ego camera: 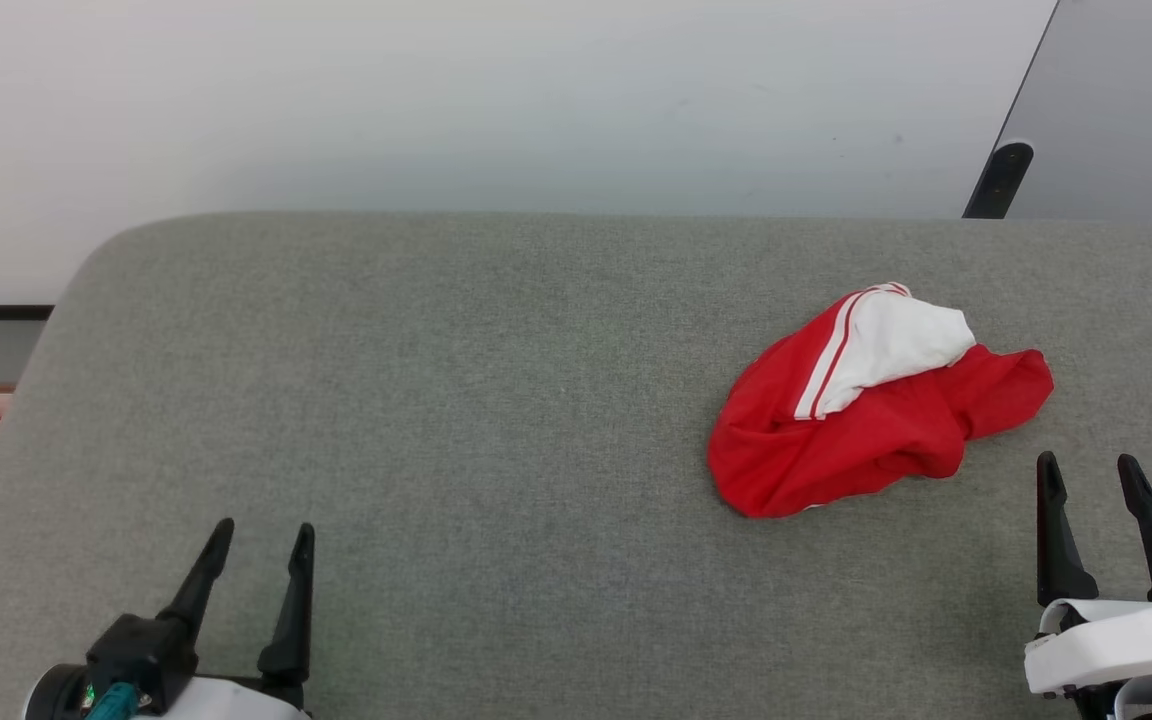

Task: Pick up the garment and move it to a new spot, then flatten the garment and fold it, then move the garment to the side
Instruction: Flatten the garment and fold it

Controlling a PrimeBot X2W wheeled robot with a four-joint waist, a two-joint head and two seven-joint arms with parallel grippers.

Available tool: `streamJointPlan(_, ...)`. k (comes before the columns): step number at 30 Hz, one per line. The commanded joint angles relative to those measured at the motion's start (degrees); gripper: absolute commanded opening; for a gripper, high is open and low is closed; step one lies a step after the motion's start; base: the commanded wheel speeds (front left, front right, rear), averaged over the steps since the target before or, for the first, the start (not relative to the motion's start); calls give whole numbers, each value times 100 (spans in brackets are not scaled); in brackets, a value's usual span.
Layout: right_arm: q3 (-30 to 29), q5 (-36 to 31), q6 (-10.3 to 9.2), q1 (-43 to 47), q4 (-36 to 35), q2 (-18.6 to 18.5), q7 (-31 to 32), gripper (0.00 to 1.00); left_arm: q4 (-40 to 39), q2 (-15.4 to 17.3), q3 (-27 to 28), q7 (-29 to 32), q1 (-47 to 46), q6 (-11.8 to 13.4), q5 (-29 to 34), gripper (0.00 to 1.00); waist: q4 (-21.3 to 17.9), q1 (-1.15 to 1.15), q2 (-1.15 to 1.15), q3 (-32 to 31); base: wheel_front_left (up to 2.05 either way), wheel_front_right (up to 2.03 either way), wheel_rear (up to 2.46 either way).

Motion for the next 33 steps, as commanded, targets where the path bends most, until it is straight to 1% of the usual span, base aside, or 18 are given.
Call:
streamJointPlan(1, 10, -9, -8, -70, -24, 8, -27, 100, 24, -18, 30, -1, -30, -30, 50, 100, 4, 0, 0, 5, 0, 0, 0)
streamJointPlan(10, 38, 17, -8, -99, 17, 41, -27, 100, 119, -123, 96, -2, -79, -107, 144, 100, -12, 0, 0, 6, 0, 0, 0)
streamJointPlan(14, -118, 70, -8, -1, 23, 87, -28, 100, 181, -171, 10, -2, -281, -133, 149, 100, 42, 0, 0, 5, 0, 0, 0)
streamJointPlan(17, -226, 104, -8, 80, -29, 150, -28, 100, 282, -154, -225, -2, -714, -158, 195, 100, 67, 0, 0, 91, 0, 0, 0)
streamJointPlan(21, -243, 131, -8, -10, -93, 243, -27, 100, 417, -88, -685, 51, -1703, -200, 193, 100, -47, 0, 0, 306, 0, 0, 0)
streamJointPlan(24, -136, 173, -8, -180, -125, 315, -28, 100, 505, -53, -1285, 275, -2628, -203, 153, 100, -291, 0, 0, 539, 0, 0, 0)
streamJointPlan(26, -54, 225, -8, -299, -130, 349, -27, 100, 647, 60, -1795, 625, -3253, -203, 15, 100, -526, 0, 0, 739, 0, 0, 0)
streamJointPlan(28, -15, 272, -8, -443, -145, 376, -26, 100, 858, 129, -2349, 1139, -3910, -197, -170, 100, -759, 0, 0, 973, 0, 0, 0)
streamJointPlan(31, -15, 365, -8, -630, -142, 415, -19, 100, 1214, 223, -3417, 2019, -4906, -196, -525, 100, -1085, 0, 0, 1311, 0, 0, 0)
streamJointPlan(33, -9, 426, -8, -719, -111, 426, -17, 100, 1397, 254, -4196, 2569, -5462, -195, -941, 100, -1265, 0, 0, 1501, 0, 0, 0)
